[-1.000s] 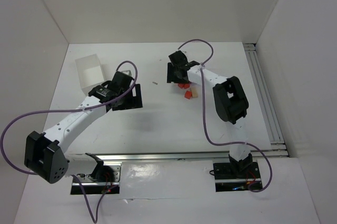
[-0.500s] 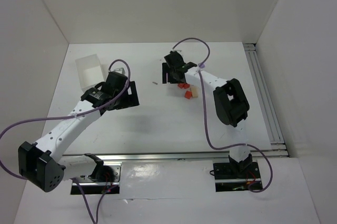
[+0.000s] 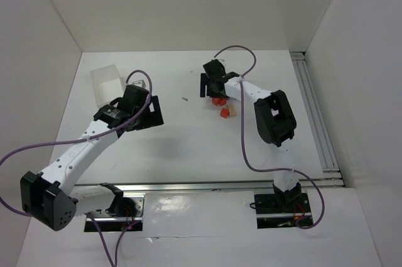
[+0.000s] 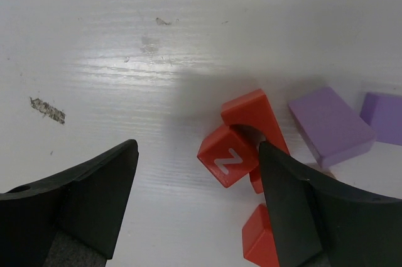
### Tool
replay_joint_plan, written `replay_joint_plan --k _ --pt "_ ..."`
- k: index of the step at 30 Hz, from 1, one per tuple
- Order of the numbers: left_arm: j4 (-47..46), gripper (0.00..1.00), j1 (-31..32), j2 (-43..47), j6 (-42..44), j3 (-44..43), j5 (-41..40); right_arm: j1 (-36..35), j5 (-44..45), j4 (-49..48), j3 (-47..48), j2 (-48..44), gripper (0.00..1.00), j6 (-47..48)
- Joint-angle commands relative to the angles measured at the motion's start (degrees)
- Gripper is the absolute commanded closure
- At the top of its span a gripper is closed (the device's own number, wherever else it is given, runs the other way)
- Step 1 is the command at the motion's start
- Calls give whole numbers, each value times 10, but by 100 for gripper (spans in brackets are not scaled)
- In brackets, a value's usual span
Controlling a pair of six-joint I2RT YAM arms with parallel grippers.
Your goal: Build the wood block tower
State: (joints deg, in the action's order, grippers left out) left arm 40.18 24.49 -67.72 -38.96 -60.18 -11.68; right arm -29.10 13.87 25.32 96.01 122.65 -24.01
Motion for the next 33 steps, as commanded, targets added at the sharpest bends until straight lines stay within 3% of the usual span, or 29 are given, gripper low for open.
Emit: replay_joint_plan --k 1,7,15,20,23,28,33 --pt "-5 5 -13 10 13 8 6 -4 -11 -1 10 14 16 8" --pt "-5 5 -18 15 18 20 12 -32 -24 -1 16 14 16 8" --pt "-5 5 -29 29 23 20 12 -63 -111 -21 30 8 17 51" --pt "-5 5 -41 37 28 20 24 -56 65 -55 -37 -64 17 21" --pt "-5 5 -41 37 34 20 32 -21 76 -72 -82 -89 17 -13" --pt "-17 5 -46 28 40 20 54 -2 77 -38 -68 -71 18 -12" --pt "-17 5 -46 16 40 25 54 10 87 -33 -62 -47 28 14"
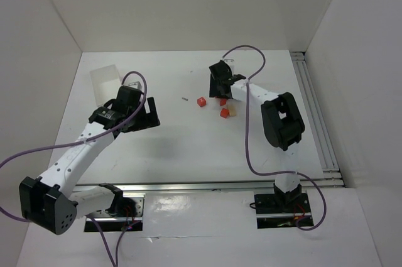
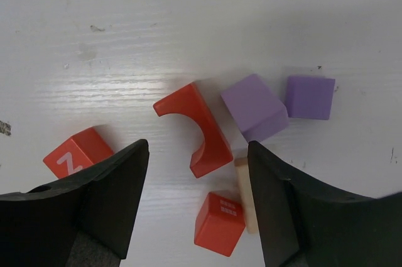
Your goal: Build the wood block tower
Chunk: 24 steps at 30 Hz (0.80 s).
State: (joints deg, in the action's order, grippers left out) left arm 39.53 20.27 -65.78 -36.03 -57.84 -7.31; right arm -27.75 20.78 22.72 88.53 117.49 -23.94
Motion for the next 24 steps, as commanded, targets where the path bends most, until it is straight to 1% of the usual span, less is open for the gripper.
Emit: replay_joint_plan --k 1,4,6,8,21,23,24 --pt "-10 5 -4 -3 11 2 10 2 9 -15 20 5 29 21" --pt "-10 5 -4 -3 11 2 10 2 -7 -4 37 26 35 36" --pt "-10 5 -4 -8 11 2 10 2 -16 -4 43 26 41 42" --pt "-10 5 -4 -8 11 2 10 2 -21 -10 43 26 44 47" --pt "-16 5 -4 -21 16 2 15 8 -27 -3 74 81 46 63" --pt "-10 5 -4 -15 16 2 15 8 -21 -3 74 81 48 63" --pt "-9 5 -4 -10 16 2 9 8 -21 -3 74 81 52 63"
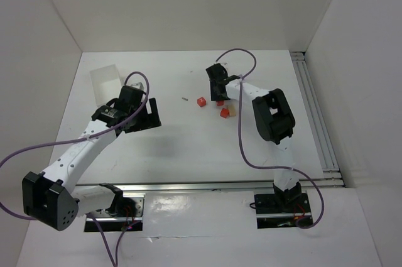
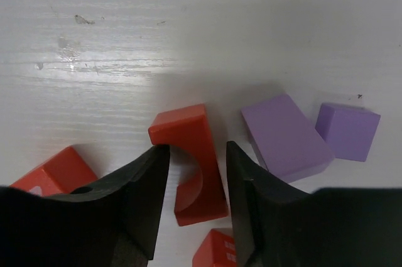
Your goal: Build the wood block tower
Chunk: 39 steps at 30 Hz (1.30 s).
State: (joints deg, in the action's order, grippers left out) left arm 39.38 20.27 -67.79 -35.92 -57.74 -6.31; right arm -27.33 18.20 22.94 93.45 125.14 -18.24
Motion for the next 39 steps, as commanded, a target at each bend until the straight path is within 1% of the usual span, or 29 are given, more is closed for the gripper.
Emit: replay_joint_plan --k 1,3,4,5,8,11,14,21,24,25,29,30,32,34,36,39 --pt "-8 5 -4 10 15 1 -1 3 4 -5 19 5 56 6" --pt "-8 5 -4 10 15 1 -1 3 4 -10 10 -2 66 6" --pt "-8 5 -4 10 15 1 -1 3 10 -11 3 -11 75 6" --pt "-8 5 -4 10 15 1 -1 3 17 -11 2 -17 79 6" --pt "-8 5 -4 5 15 1 5 3 32 -11 -19 -45 85 -6" --pt "-8 5 -4 5 15 -4 5 -19 64 -7 -38 -75 85 -7" --pt "-3 5 -4 11 20 -4 -14 -42 131 7 -45 -89 85 -1" --pt "8 5 -9 21 26 -4 -25 -101 223 48 -46 -84 85 18" --pt "19 5 -15 34 20 -4 -49 -134 264 82 -18 -60 85 18" --pt "25 6 -16 34 5 -4 -65 -144 293 90 -18 -54 85 18" --pt "25 6 -28 68 0 -4 -76 -186 367 142 -4 -18 85 -14" --pt "25 6 -36 68 0 -10 -83 -201 381 170 3 -10 85 -22" --pt "51 6 -36 68 0 -27 -97 -214 414 202 13 18 85 -51" --pt "57 6 -36 63 6 -33 -97 -230 419 246 24 34 85 -72" --pt "57 6 -43 70 6 -33 -92 -244 441 263 24 48 84 -93" --pt "42 6 -48 77 6 -27 -80 -263 452 301 24 61 84 -128"
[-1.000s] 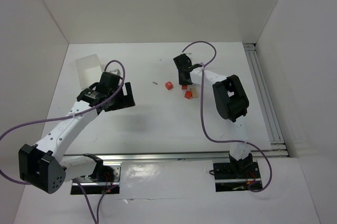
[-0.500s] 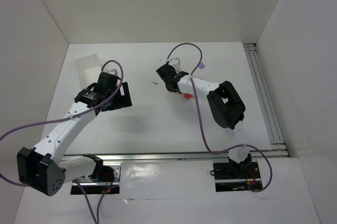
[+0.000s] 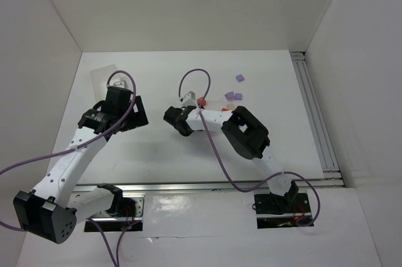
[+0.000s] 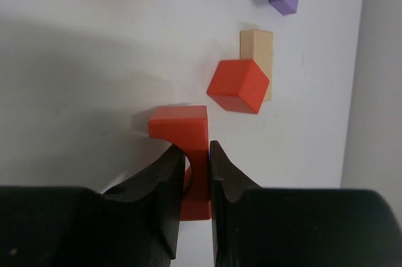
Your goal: Build the wood block tower
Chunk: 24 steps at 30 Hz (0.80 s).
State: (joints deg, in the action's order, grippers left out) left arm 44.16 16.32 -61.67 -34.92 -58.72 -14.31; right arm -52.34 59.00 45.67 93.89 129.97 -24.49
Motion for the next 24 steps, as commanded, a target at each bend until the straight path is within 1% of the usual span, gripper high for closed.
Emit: replay_joint_plan --k 1,2,6,7,9,11,13,15,16,22,23,24 --pt "-6 6 -8 16 -4 -18 0 -13 44 78 20 12 83 -65" --pt "-6 6 -8 16 -4 -18 7 -19 44 79 20 18 83 -65" --pt "-11 6 -8 16 1 -18 12 -38 38 93 31 29 75 -84" --pt "-11 6 -8 16 1 -18 12 -38 38 102 38 42 72 -84" --pt "-11 6 -8 16 1 -18 12 -52 38 120 62 55 63 -89" --pt "-11 6 -8 16 1 -18 12 -58 44 143 88 84 61 -107" --pt "-11 6 -8 16 1 -12 12 -58 44 160 107 98 54 -114" --pt "-11 6 -8 16 1 -12 12 -70 50 167 123 105 53 -114" --pt "-11 6 -8 16 1 -12 17 -70 50 167 123 105 48 -114" --pt "-11 6 -8 21 6 -7 23 -75 38 168 164 92 45 -95" --pt "-11 6 -8 21 6 -7 23 -75 32 168 172 84 40 -90" --pt "-11 6 -8 21 6 -7 23 -75 25 161 177 78 37 -82"
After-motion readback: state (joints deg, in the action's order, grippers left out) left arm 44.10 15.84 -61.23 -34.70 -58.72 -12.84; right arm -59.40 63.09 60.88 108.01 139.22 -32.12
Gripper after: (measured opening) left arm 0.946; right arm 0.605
